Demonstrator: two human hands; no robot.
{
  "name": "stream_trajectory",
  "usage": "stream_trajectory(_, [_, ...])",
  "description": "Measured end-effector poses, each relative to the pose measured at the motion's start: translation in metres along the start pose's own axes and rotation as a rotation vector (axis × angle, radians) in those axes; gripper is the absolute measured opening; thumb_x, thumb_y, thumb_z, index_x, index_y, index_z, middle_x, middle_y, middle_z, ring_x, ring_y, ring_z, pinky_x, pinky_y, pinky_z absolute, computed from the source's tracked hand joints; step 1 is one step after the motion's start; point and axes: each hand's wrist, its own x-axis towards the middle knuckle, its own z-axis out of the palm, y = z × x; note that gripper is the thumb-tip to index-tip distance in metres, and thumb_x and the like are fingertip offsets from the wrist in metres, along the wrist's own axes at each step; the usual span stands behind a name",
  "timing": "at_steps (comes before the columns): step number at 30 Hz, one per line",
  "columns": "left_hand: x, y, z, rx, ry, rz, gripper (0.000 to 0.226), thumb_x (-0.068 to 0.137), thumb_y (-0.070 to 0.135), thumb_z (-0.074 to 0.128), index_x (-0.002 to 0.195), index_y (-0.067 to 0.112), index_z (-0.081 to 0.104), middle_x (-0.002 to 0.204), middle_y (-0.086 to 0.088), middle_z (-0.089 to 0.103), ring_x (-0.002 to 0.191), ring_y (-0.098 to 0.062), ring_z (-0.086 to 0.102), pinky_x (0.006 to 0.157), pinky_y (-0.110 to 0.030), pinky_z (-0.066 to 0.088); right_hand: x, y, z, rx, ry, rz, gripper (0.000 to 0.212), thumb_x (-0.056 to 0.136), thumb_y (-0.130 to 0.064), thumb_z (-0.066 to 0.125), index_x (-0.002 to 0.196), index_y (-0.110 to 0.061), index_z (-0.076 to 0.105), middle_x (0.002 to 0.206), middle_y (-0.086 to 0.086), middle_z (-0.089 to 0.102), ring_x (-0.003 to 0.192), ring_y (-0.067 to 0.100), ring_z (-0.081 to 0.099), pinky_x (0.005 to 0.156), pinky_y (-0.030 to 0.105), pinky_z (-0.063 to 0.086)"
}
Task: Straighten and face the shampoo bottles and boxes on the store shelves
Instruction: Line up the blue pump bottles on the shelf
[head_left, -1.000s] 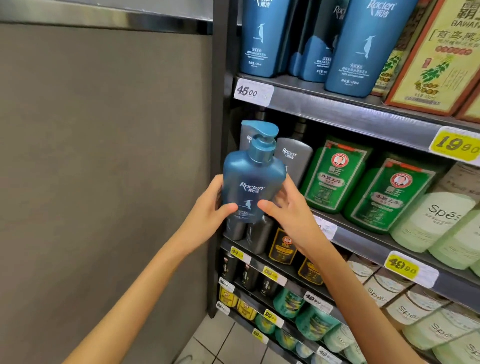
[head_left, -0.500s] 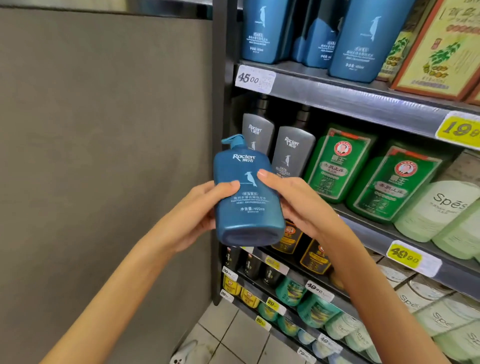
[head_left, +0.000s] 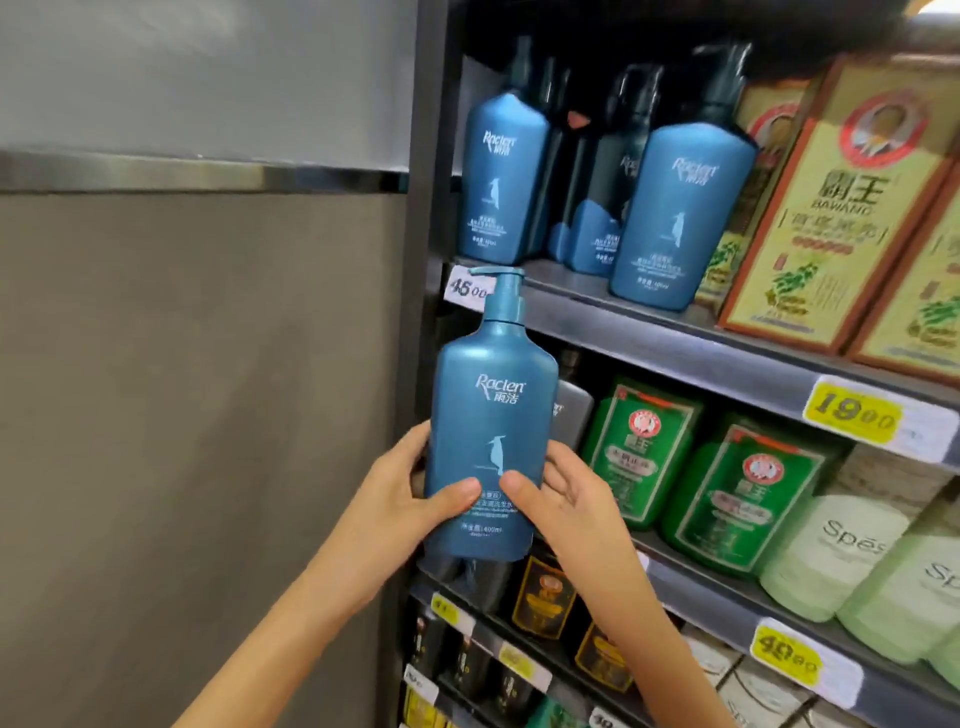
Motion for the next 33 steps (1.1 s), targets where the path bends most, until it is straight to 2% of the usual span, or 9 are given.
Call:
stream_trajectory(6, [0.085, 0.045, 0.023, 0.244, 0.045, 0.277, 0.045, 0.087, -0.002, 0.057, 0.13, 0.007, 0.049, 0.123, -0.007, 0.062, 0.113, -0.019, 0.059, 0.1, -0.042, 0.044, 0.058, -0.048, -0.015, -0.094, 0.24, -0.239, 0.019, 0.086, -0.009, 0.064, 0.105, -0.013, 0.061, 0.097, -0.007, 0.07, 0.086, -0.001, 0.067, 0.073, 0.014, 0.052])
stream_trajectory(11, [0.14, 0.076, 0.032, 0.254, 0.041, 0.352, 0.04, 0.089, 0.0, 0.054, 0.129, 0.002, 0.048, 0.124, -0.009, 0.06, 0.114, -0.02, 0.057, 0.101, -0.041, 0.044, 0.105, -0.087, -0.026, -0.344, 0.362, -0.36, 0.019, 0.088, -0.016, 0.063, 0.105, -0.009, 0.061, 0.091, -0.002, 0.068, 0.068, -0.011, 0.06, 0.06, 0.004, 0.042])
stream_trajectory(13, [0.154, 0.081, 0.034, 0.257, 0.048, 0.366, 0.04, 0.089, -0.001, 0.054, 0.129, 0.002, 0.048, 0.125, -0.009, 0.059, 0.115, -0.019, 0.057, 0.101, -0.04, 0.044, 0.118, -0.094, -0.027, -0.411, 0.395, -0.368, 0.018, 0.088, -0.019, 0.063, 0.105, -0.011, 0.061, 0.092, -0.001, 0.067, 0.072, -0.005, 0.06, 0.059, 0.005, 0.042])
stream_trajectory(17, [0.174, 0.081, 0.039, 0.209, 0.059, 0.374, 0.041, 0.088, -0.005, 0.052, 0.128, 0.001, 0.048, 0.124, -0.011, 0.06, 0.113, -0.019, 0.057, 0.101, -0.034, 0.045, 0.134, -0.098, -0.029, -0.463, 0.448, -0.387, 0.014, 0.088, -0.017, 0.063, 0.101, -0.015, 0.057, 0.093, -0.001, 0.066, 0.079, 0.004, 0.06, 0.062, 0.003, 0.041])
stream_trajectory(19, [0.182, 0.081, 0.04, 0.18, 0.055, 0.392, 0.039, 0.089, -0.006, 0.051, 0.127, 0.0, 0.049, 0.122, -0.009, 0.06, 0.11, -0.016, 0.058, 0.096, -0.024, 0.047, 0.14, -0.099, -0.029, -0.475, 0.472, -0.396, 0.016, 0.089, -0.017, 0.062, 0.104, -0.015, 0.057, 0.095, -0.003, 0.065, 0.085, 0.009, 0.061, 0.065, 0.004, 0.041])
stream_trajectory(23, [0.199, 0.075, 0.043, 0.173, 0.056, 0.423, 0.037, 0.089, -0.006, 0.049, 0.124, 0.005, 0.051, 0.116, -0.003, 0.061, 0.101, -0.005, 0.059, 0.083, -0.009, 0.046, 0.151, -0.098, -0.028, -0.514, 0.509, -0.399, 0.023, 0.091, -0.016, 0.061, 0.111, -0.008, 0.056, 0.11, 0.005, 0.065, 0.098, 0.019, 0.06, 0.079, 0.019, 0.044])
stream_trajectory(27, [0.208, 0.065, 0.047, 0.22, 0.101, 0.445, 0.036, 0.089, -0.004, 0.048, 0.121, 0.011, 0.052, 0.11, 0.006, 0.061, 0.097, 0.004, 0.057, 0.081, -0.004, 0.042, 0.158, -0.089, -0.025, -0.629, 0.584, -0.419, 0.025, 0.092, -0.015, 0.059, 0.113, -0.004, 0.052, 0.113, 0.01, 0.063, 0.089, 0.015, 0.047, 0.068, 0.002, 0.031])
stream_trajectory(29, [0.21, 0.061, 0.047, 0.237, 0.147, 0.453, 0.033, 0.089, -0.002, 0.051, 0.118, 0.014, 0.054, 0.109, 0.006, 0.061, 0.095, 0.005, 0.057, 0.081, -0.005, 0.043, 0.162, -0.086, -0.023, -0.655, 0.606, -0.405, 0.031, 0.092, -0.016, 0.058, 0.118, -0.002, 0.05, 0.116, 0.012, 0.061, 0.09, 0.014, 0.044, 0.069, 0.011, 0.03])
stream_trajectory(33, [0.209, 0.053, 0.049, 0.332, 0.257, 0.455, 0.044, 0.087, 0.005, 0.06, 0.129, 0.013, 0.05, 0.117, -0.004, 0.051, 0.107, -0.012, 0.053, 0.092, -0.016, 0.043, 0.17, -0.082, -0.016, -0.655, 0.642, -0.355, 0.041, 0.091, -0.019, 0.059, 0.125, 0.0, 0.045, 0.118, 0.016, 0.06, 0.103, 0.027, 0.053, 0.083, 0.028, 0.039])
